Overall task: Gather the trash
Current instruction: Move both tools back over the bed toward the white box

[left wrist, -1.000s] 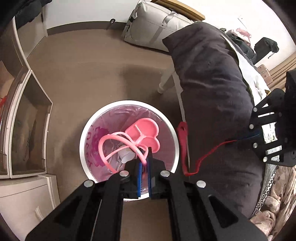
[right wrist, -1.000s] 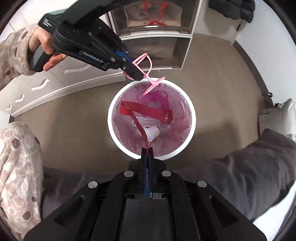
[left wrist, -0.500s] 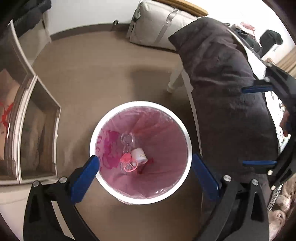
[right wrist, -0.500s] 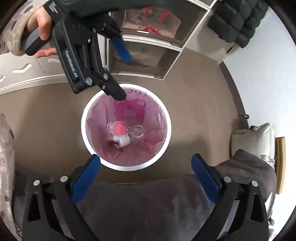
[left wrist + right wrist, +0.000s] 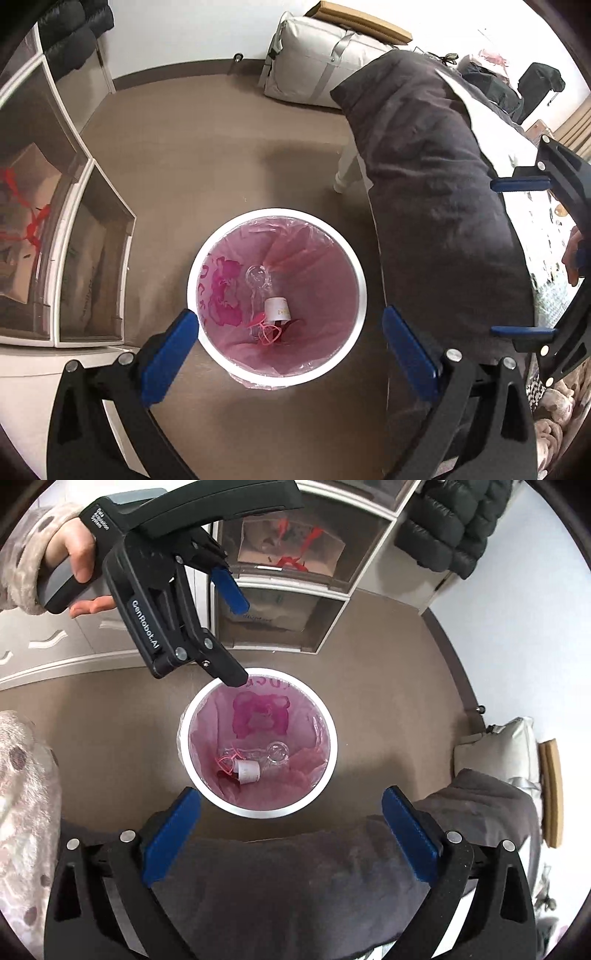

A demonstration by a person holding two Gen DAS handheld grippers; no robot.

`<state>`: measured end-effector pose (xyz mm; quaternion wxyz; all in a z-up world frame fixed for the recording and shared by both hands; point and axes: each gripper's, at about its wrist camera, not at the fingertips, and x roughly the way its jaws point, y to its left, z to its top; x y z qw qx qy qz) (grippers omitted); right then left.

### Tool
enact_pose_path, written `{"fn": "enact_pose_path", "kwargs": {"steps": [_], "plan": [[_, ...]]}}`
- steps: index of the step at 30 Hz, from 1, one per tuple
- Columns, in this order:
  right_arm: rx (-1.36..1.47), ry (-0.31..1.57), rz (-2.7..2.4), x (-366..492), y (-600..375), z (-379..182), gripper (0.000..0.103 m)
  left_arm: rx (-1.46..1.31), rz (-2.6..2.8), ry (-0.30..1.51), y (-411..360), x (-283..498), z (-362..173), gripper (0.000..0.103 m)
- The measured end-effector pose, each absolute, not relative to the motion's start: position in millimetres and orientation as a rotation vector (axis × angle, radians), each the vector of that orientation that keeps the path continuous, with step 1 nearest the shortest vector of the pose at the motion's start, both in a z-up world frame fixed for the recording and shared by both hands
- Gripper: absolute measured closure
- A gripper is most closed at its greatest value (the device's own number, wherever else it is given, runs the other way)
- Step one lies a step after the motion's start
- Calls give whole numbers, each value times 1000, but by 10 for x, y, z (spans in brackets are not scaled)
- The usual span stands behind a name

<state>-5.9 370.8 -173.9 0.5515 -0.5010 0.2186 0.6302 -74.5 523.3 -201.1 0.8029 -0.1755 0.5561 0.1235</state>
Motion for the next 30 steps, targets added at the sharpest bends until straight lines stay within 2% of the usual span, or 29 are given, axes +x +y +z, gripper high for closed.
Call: {"fn": "enact_pose_path", "kwargs": {"steps": [5, 15, 30], "plan": [[-1127, 496, 1490, -208, 3556, -1560, 7, -424, 289, 1133, 5098, -895, -1784, 5], [-1131, 405, 1501, -433, 3025, -1231, 7, -340, 269, 1030, 4574, -985, -1133, 5], [-1005, 435, 1249, 536, 1431, -554, 7, -150, 93, 976, 3299, -253, -567, 5]]}}
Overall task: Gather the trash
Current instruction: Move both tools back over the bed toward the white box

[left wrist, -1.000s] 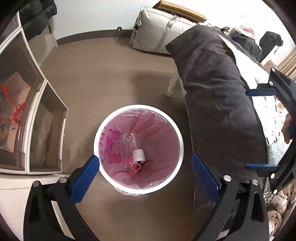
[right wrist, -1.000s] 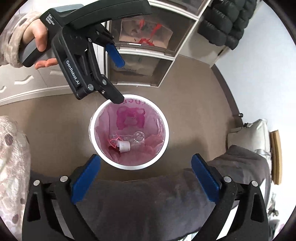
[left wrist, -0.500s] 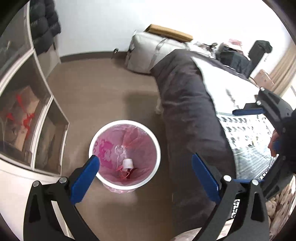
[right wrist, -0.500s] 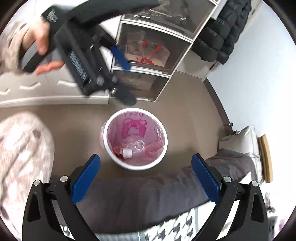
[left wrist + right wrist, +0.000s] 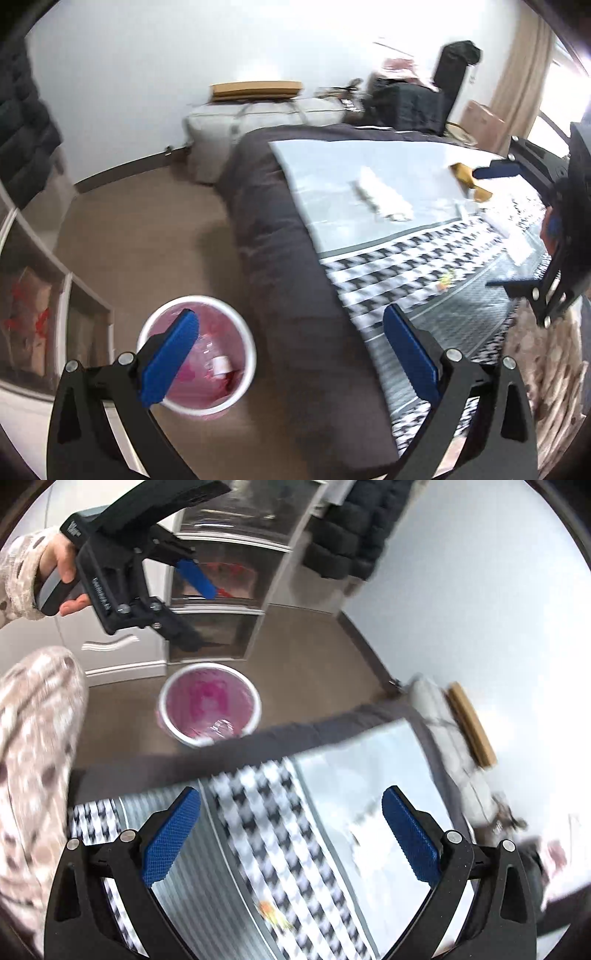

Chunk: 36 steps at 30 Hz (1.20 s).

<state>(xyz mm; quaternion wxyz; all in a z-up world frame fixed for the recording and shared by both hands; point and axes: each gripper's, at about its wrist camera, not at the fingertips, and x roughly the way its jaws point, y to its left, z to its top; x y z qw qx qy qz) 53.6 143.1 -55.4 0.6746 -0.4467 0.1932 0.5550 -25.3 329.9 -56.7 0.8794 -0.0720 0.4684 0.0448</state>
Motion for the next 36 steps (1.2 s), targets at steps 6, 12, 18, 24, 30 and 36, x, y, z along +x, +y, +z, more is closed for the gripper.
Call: {"fn": "enact_pose_path", "kwargs": {"steps": [6, 12, 18, 24, 30, 36], "plan": [[-959, 465, 1152, 850, 749, -448, 7, -82, -17, 989, 2663, 76, -607, 5], [-915, 516, 1059, 1133, 93, -503, 7, -85, -116, 1031, 2121, 380, -790, 5], [-829, 597, 989, 1443, -510, -683, 7, -50, -189, 1078, 1597, 698, -996, 5], [-728, 666, 932, 1783, -1138, -827, 7, 2, -241, 1120, 1160, 1054, -1127, 5], [-637, 714, 906, 2067, -1735, -971, 7, -3, -308, 1156, 707, 1565, -1247, 5], [-522, 772, 895, 2400, -2140, -1142, 7, -62, -357, 1184, 324, 2154, -1429, 5]]}}
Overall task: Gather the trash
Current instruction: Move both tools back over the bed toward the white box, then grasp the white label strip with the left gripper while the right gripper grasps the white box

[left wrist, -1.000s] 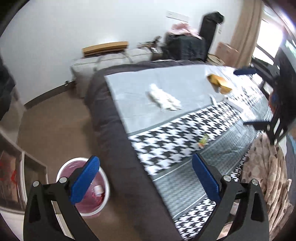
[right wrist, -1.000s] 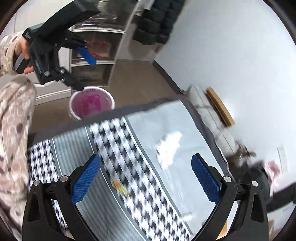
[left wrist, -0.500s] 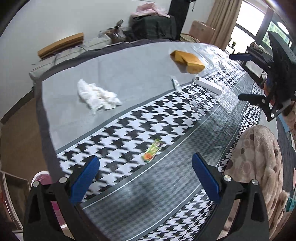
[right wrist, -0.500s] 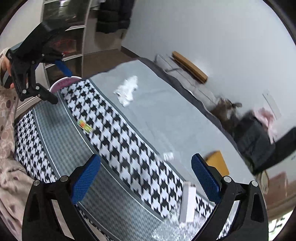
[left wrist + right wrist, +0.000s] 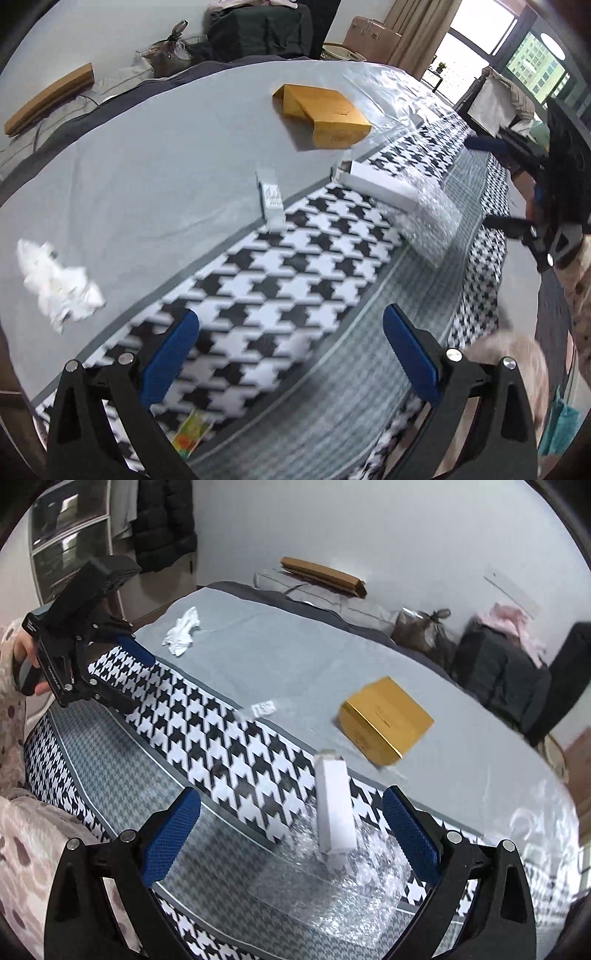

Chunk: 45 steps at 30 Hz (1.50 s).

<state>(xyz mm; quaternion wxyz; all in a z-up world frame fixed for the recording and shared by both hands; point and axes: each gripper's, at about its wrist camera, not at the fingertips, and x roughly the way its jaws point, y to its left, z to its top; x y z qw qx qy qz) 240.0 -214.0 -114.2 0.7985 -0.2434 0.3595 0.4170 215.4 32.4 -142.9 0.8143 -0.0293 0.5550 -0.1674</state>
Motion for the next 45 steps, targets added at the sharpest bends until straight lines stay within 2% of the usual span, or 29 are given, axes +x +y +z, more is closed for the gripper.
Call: {"fn": "enact_pose_path", "kwargs": {"steps": [11, 14, 16, 18, 20, 22, 24, 26, 28, 30, 31, 34, 36, 37, 45], "plan": [[-378, 891, 904, 2928, -2378, -1672, 7, -139, -287, 1263, 72, 3026, -1822, 5], [-361, 899, 907, 3008, -2377, -1774, 7, -138, -271, 1263, 35, 3127, -1878, 10], [-356, 903, 922, 3062, -2365, -1846, 7, -117, -263, 1271, -24, 3189, -1938, 16], [-357, 903, 931, 3099, -2352, -1885, 8, -75, -252, 1283, -73, 3243, -1993, 32], [-355, 905, 943, 3165, -2318, -1944, 23, -13, -228, 1293, -148, 3265, -2065, 43], [-361, 914, 944, 3207, -2298, -1988, 31, 30, -210, 1294, -195, 3278, -2111, 46], [-358, 930, 956, 3264, -2264, -2060, 32, 45, -204, 1288, -216, 3285, -2125, 48], [-356, 942, 973, 3297, -2227, -2127, 38, 45, -202, 1285, -230, 3305, -2132, 52], [-370, 944, 978, 3301, -2198, -2157, 43, 67, -187, 1288, -229, 3327, -2147, 62], [-413, 923, 974, 3276, -2132, -2185, 47, 85, -172, 1287, -244, 3351, -2141, 79], [-431, 916, 973, 3259, -2096, -2197, 51, 88, -167, 1288, -236, 3369, -2150, 83], [-471, 913, 975, 3236, -2014, -2236, 54, 108, -166, 1291, -251, 3380, -2154, 85], [-499, 906, 982, 3213, -1951, -2262, 63, 138, -168, 1288, -287, 3366, -2150, 85], [-495, 909, 988, 3221, -1945, -2266, 73, 149, -165, 1284, -311, 3366, -2154, 85], [-354, 924, 1011, 3340, -2042, -2113, 73, 122, -150, 1274, -286, 3275, -2090, 85]]}}
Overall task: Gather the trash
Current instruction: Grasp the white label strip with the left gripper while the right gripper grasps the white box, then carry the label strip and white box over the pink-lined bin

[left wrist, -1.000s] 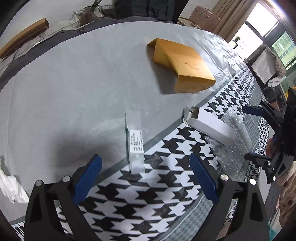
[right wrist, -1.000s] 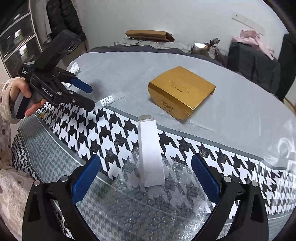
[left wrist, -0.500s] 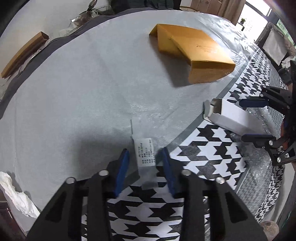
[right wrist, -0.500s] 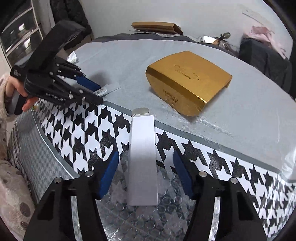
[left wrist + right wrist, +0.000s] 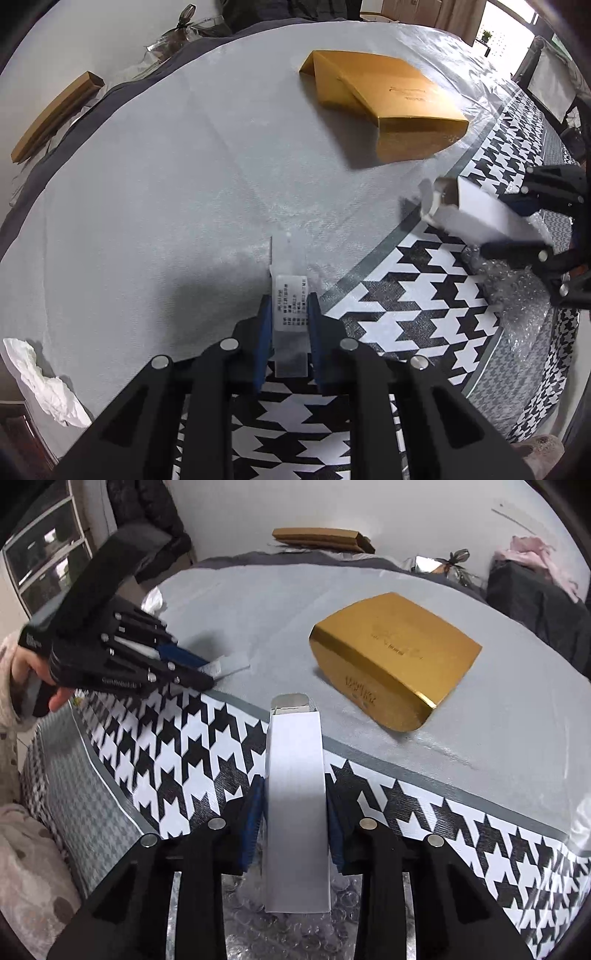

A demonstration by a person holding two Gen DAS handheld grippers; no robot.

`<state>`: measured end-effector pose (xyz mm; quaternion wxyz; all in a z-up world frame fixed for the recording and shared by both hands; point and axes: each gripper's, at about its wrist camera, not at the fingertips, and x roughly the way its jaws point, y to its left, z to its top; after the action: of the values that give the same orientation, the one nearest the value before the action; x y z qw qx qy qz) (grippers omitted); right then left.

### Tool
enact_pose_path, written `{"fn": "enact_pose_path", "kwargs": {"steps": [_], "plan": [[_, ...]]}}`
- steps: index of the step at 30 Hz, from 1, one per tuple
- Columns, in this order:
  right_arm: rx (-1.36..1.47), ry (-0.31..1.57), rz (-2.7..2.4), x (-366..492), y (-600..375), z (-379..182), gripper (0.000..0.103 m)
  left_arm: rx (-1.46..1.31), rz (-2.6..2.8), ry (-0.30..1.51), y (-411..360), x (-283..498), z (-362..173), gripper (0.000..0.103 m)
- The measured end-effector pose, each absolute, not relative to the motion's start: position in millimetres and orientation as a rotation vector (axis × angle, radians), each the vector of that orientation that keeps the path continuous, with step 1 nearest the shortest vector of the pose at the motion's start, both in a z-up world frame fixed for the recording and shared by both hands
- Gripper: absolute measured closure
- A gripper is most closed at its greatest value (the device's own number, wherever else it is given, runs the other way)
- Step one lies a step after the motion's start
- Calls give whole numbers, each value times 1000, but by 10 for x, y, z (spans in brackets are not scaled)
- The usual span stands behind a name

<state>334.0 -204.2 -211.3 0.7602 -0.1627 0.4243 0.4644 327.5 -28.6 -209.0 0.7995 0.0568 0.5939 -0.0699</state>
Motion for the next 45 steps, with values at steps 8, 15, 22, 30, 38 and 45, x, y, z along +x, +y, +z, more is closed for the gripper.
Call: {"fn": "enact_pose_path", "kwargs": {"steps": [8, 15, 22, 30, 38, 45], "plan": [[-330, 878, 983, 3140, -2171, -1849, 73, 94, -156, 1217, -248, 3034, -1799, 85], [-341, 867, 978, 2819, -2184, -1641, 73, 119, -173, 1186, -167, 2711, -1511, 85], [-380, 845, 979, 2581, -2098, -1338, 73, 104, -168, 1118, 82, 2338, -1170, 85], [-371, 803, 1000, 2263, -1740, -1029, 73, 79, -136, 1045, 580, 1751, -795, 85], [-455, 797, 1080, 2003, -1114, -871, 73, 5, -45, 998, 1291, 1223, -618, 85], [-535, 765, 1160, 1772, -443, -710, 73, -40, 26, 996, 1953, 815, -617, 85]]}}
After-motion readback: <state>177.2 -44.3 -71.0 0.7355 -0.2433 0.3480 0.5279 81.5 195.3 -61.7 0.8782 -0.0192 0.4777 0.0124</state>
